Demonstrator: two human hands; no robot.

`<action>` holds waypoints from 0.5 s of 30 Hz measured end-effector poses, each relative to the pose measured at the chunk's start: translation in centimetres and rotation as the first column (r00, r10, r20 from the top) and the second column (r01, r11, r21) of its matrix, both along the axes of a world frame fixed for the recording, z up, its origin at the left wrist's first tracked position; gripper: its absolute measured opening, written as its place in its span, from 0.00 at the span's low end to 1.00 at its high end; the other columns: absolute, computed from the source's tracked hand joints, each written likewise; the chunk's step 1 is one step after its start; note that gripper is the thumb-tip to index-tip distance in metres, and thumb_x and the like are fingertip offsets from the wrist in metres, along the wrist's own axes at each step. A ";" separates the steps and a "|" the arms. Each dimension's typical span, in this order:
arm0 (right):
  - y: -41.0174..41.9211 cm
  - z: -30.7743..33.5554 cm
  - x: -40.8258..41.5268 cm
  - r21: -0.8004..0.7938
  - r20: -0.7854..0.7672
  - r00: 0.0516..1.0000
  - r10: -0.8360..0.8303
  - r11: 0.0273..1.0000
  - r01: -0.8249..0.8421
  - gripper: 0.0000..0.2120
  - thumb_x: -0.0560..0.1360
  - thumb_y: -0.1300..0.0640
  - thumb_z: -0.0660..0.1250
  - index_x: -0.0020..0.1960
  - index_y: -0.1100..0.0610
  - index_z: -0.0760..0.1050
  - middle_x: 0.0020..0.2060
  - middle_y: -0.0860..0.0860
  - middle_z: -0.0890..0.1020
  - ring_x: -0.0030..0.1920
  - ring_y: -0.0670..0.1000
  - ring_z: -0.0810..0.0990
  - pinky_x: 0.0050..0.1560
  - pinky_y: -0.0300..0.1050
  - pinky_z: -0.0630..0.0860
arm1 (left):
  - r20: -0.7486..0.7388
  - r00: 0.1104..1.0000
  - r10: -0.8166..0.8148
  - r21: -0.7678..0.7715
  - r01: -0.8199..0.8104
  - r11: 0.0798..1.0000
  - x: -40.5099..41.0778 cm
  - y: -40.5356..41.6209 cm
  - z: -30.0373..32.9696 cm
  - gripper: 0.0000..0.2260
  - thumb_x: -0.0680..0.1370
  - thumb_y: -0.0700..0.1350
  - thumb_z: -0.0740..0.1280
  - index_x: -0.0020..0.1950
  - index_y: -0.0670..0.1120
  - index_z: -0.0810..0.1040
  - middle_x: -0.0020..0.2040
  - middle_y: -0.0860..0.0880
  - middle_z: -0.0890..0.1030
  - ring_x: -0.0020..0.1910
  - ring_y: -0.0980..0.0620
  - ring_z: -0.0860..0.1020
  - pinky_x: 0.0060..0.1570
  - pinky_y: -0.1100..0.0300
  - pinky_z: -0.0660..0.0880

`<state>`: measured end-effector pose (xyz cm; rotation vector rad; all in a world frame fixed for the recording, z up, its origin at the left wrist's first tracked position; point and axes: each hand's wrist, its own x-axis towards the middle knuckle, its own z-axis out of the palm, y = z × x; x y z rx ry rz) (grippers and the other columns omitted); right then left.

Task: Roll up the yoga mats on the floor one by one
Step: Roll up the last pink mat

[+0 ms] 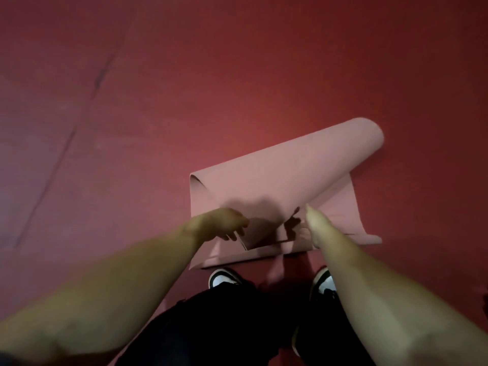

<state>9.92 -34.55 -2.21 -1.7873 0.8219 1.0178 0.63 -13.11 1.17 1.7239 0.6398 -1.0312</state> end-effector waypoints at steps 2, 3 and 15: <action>-0.1 -3.2 0.4 0.088 -0.069 0.978 -0.198 0.975 0.204 0.30 0.82 0.39 0.50 0.74 0.60 0.65 0.68 0.62 0.74 0.65 0.61 0.75 0.62 0.56 0.73 | -0.041 0.998 -0.055 -0.057 0.053 0.997 0.1 -0.1 -2.0 0.13 0.82 0.50 0.62 0.61 0.44 0.78 0.57 0.45 0.83 0.55 0.44 0.81 0.52 0.56 0.77; -0.2 -4.8 0.7 0.120 -0.112 0.956 -0.271 0.951 0.284 0.36 0.80 0.34 0.50 0.76 0.60 0.62 0.69 0.62 0.72 0.66 0.61 0.74 0.61 0.56 0.73 | -0.064 0.995 -0.072 -0.093 0.066 0.993 0.0 -0.2 -2.8 0.14 0.82 0.51 0.62 0.62 0.45 0.78 0.58 0.45 0.83 0.55 0.45 0.80 0.52 0.57 0.76; 16.5 2.9 12.6 0.638 0.329 0.944 0.014 0.734 -0.233 0.25 0.83 0.39 0.47 0.51 0.53 0.78 0.44 0.49 0.86 0.44 0.47 0.83 0.45 0.42 0.71 | 0.038 0.854 -0.518 0.336 0.478 0.812 -1.0 -0.3 -7.7 0.36 0.77 0.58 0.69 0.79 0.45 0.59 0.76 0.45 0.63 0.72 0.43 0.66 0.68 0.53 0.66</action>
